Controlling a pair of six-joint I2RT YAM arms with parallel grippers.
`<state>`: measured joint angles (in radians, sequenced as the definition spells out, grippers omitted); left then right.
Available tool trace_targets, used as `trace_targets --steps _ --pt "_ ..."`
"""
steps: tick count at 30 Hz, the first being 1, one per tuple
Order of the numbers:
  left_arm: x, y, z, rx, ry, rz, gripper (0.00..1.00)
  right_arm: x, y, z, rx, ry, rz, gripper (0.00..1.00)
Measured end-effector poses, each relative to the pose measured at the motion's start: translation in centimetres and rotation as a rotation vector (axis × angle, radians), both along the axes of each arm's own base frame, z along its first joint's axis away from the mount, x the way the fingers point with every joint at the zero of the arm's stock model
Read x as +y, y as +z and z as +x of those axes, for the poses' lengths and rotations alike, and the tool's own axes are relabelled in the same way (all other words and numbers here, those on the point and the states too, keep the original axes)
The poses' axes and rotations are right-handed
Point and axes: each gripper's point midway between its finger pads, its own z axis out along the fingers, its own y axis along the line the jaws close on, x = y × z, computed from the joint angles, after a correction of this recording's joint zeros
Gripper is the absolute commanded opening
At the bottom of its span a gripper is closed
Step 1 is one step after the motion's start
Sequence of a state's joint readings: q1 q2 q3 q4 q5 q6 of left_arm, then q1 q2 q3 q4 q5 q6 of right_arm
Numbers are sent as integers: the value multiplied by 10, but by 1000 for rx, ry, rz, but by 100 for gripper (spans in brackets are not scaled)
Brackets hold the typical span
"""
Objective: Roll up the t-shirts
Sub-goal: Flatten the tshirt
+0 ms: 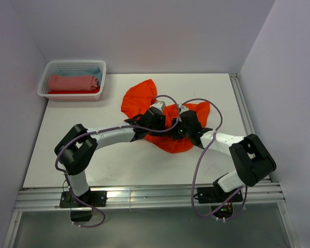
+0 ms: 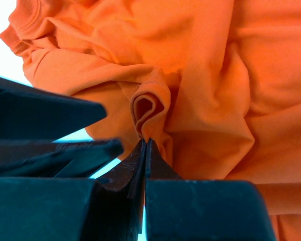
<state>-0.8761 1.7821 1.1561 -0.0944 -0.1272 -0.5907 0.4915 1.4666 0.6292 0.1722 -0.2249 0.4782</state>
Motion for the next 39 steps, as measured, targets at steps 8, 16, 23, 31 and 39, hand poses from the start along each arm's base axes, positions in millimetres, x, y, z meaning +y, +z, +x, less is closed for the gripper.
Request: trace_targets --steps 8,16,23,31,39 --pt "2 -9 2 9 0 40 40 -2 1 2 8 -14 12 0" --pt "-2 -16 5 10 -14 60 41 -11 1 8 20 -56 26 0" --pt "-6 -31 6 34 -18 89 41 -12 1 9 24 -58 32 0" --pt "-11 -30 10 30 -21 88 43 -13 2 9 29 -60 40 0" --pt "-15 -31 14 28 -17 95 41 -15 2 10 36 -69 49 0"
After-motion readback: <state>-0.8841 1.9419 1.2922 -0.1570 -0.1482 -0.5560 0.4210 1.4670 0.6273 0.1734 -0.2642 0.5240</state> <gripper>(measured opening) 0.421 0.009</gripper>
